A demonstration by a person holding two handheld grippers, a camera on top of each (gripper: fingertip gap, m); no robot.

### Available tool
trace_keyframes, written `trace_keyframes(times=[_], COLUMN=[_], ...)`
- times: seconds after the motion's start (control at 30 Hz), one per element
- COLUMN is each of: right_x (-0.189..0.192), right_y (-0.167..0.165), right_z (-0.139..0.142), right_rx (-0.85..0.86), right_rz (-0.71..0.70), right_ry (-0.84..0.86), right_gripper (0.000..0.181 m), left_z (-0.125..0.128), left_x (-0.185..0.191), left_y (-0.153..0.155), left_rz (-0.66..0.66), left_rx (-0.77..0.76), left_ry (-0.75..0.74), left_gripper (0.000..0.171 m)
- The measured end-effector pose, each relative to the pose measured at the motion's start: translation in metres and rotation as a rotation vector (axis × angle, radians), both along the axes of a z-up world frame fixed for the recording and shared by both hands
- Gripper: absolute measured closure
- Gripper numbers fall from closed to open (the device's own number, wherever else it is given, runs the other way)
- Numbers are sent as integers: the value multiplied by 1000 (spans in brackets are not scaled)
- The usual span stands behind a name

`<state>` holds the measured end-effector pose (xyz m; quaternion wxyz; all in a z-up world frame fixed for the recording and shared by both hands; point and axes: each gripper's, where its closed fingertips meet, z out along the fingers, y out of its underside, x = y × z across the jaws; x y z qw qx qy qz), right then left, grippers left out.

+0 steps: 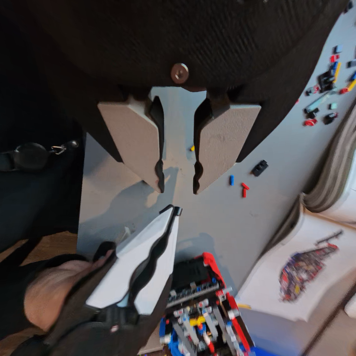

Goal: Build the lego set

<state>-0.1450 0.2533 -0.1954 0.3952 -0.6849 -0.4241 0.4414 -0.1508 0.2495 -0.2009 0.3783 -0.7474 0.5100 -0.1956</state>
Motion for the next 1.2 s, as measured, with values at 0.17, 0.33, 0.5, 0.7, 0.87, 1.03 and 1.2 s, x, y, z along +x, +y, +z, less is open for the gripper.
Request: trace_keyframes(times=[0.17,0.33,0.5,0.7,0.87,1.03,1.2], right_x=[2,2,0,0,4,23,62], right_y=[-10,-17,-24,-26,-25,-23,-11], right_z=[26,36,33,27,14,-11,-26], right_rx=[-467,-672,-757,-750,-648,-525,-381], right_rz=[122,185,214,187,124,8,-140], right_ry=[301,428,448,420,308,114,-15], right_gripper=[179,179,178,178,178,179,178], left_z=[20,33,32,27,17,-8,-38], left_x=[10,19,19,21,23,37,57], left_y=[-1,-11,-13,-15,-15,-15,-18], left_rz=[-16,-79,-82,-67,-54,-68,-127], left_rx=[237,360,373,297,258,212,66], left_ry=[-6,-9,-12,-72,-56,2,19], left_gripper=[145,147,158,159,159,159,159])
